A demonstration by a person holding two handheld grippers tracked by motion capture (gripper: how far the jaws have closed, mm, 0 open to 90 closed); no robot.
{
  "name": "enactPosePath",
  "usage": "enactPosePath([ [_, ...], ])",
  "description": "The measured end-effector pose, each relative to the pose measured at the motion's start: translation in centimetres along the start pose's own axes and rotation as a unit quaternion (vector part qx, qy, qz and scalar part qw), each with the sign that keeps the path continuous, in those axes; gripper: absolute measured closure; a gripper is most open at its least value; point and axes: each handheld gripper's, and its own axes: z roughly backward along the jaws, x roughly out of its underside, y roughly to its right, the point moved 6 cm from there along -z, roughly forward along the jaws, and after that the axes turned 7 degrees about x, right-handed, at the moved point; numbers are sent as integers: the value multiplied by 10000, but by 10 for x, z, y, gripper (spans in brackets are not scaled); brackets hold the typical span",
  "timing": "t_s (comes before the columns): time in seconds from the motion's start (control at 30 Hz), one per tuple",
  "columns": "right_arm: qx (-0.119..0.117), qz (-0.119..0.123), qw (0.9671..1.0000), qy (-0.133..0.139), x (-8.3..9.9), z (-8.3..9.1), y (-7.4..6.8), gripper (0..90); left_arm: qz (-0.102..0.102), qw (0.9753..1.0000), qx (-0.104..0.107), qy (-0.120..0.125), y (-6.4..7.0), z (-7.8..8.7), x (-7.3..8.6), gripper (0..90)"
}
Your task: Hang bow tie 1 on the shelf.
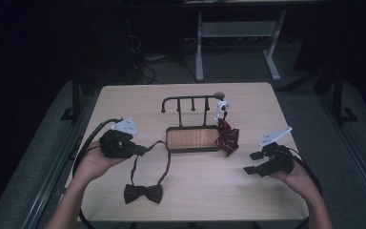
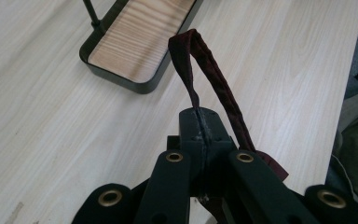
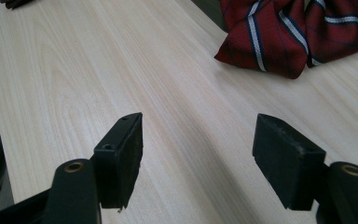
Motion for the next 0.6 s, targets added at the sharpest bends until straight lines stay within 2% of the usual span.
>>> enactPosePath([
  [0.33,4,69,10000,32,-1,2,-1,331,-207,9998,-25,0,6,15,-14,897],
  [0.5,9,72,10000,37,-2,2,-1,331,-203,9998,51,1,9,20,-20,897],
  [0.53,9,63,10000,33,-2,2,-1,331,-282,9996,49,-61,8,20,-21,897],
  [0.6,4,78,10000,24,-2,2,-1,331,-269,9996,52,-40,9,20,-23,897],
])
